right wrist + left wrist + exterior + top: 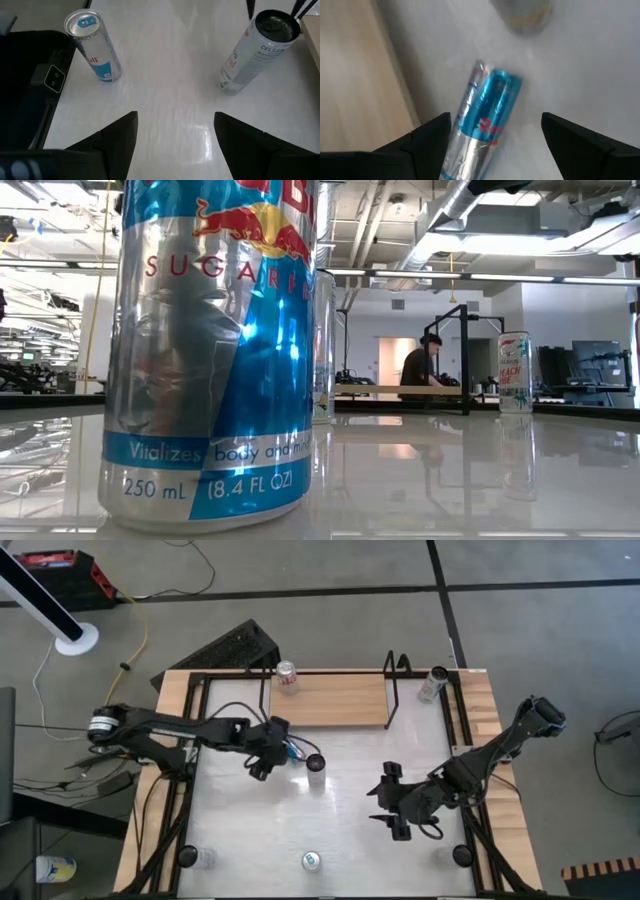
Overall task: Place canned beverage on shelf
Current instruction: Put the top left blue soda can on the shelf
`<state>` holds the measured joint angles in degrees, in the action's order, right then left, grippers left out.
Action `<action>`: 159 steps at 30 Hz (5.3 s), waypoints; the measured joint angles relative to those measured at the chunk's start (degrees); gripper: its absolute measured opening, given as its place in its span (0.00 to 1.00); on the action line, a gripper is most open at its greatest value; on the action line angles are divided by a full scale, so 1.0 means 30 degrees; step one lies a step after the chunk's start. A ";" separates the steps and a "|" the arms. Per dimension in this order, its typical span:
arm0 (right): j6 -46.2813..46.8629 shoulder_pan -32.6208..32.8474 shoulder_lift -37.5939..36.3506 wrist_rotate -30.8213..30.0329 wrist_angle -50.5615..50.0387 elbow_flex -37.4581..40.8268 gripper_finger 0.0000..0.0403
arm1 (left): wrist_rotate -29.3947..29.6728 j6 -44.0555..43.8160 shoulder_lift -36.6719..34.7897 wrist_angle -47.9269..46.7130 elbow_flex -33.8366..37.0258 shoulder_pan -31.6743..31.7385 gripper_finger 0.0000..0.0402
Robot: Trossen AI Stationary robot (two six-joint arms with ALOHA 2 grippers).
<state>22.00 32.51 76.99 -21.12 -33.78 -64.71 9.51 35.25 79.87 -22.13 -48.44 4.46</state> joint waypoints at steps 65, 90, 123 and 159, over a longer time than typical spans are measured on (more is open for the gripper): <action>-1.3405 -0.3126 0.4290 0.0087 1.3412 -0.2266 0.71 | 1.0266 -0.9770 -0.3485 0.4542 -0.2180 -1.0793 0.50; -1.5650 -0.3870 0.8773 -0.1508 0.7752 -0.9282 0.89 | 1.1423 -1.1162 -0.2526 0.1379 -0.2180 -1.1633 0.50; -1.2702 -0.4657 0.8852 -0.1449 0.6487 -0.9289 0.87 | 1.2149 -1.0007 -0.2520 0.3772 -0.2180 -1.1107 0.50; -1.2019 -0.9909 0.4850 0.2057 0.1920 -0.9253 0.63 | 1.6669 -1.5863 -0.5764 -0.5850 -0.2200 -1.1131 0.82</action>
<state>-14.06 2.79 91.54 -14.95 -28.02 -92.47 59.52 -12.34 62.58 -39.68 -55.04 -28.93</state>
